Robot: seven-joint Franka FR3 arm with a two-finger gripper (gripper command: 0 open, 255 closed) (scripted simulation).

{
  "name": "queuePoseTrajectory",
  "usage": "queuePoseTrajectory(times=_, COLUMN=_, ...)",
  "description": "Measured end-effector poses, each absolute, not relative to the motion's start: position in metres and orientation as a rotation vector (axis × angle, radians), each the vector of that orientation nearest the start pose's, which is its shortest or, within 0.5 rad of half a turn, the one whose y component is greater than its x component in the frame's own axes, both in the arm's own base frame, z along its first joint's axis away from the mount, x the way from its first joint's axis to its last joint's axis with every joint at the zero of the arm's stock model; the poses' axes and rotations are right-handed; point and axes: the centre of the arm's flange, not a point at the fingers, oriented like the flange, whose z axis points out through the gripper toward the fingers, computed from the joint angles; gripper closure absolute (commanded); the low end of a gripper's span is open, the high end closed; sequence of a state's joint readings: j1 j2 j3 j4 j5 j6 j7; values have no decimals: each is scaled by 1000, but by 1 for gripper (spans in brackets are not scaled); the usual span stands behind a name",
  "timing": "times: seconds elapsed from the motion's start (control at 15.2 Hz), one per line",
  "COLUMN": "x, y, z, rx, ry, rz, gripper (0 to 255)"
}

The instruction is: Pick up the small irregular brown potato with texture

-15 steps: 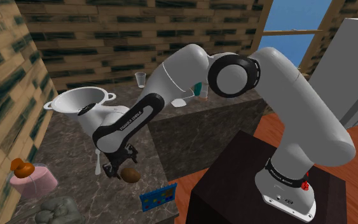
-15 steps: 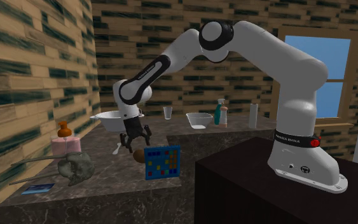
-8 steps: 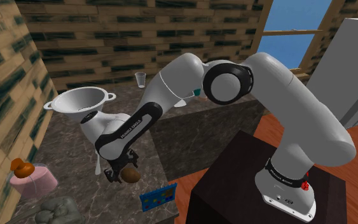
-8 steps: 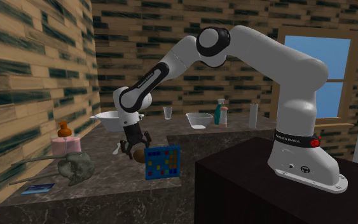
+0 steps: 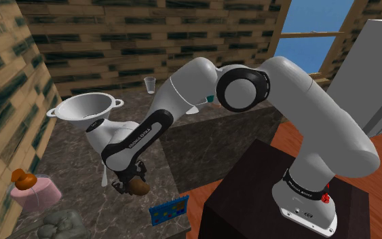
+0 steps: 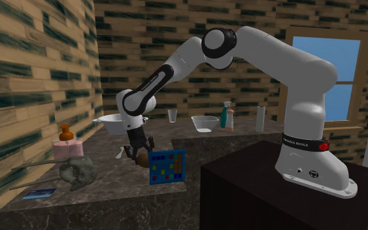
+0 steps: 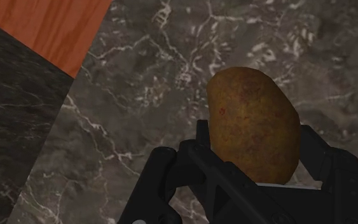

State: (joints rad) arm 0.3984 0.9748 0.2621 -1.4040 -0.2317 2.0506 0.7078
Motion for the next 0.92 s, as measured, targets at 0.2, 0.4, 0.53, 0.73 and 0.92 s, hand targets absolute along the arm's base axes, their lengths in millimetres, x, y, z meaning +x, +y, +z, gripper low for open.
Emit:
queuePoseTrajectory(times=0.2, x=567, y=388, z=109, rx=-3265, ry=-19, rz=416, gripper=255)
queuePoseTrajectory(times=0.4, x=567, y=389, z=122, rx=-3266, ry=-18, rz=417, gripper=255)
queuePoseTrajectory(times=0.53, x=567, y=389, z=132, rx=-3266, ry=-18, rz=417, gripper=255)
queuePoseTrajectory(times=0.73, x=567, y=387, z=149, rx=-3266, ry=-18, rz=417, gripper=255)
queuePoseTrajectory(times=0.92, x=568, y=388, z=164, rx=-3266, ry=-18, rz=417, gripper=255)
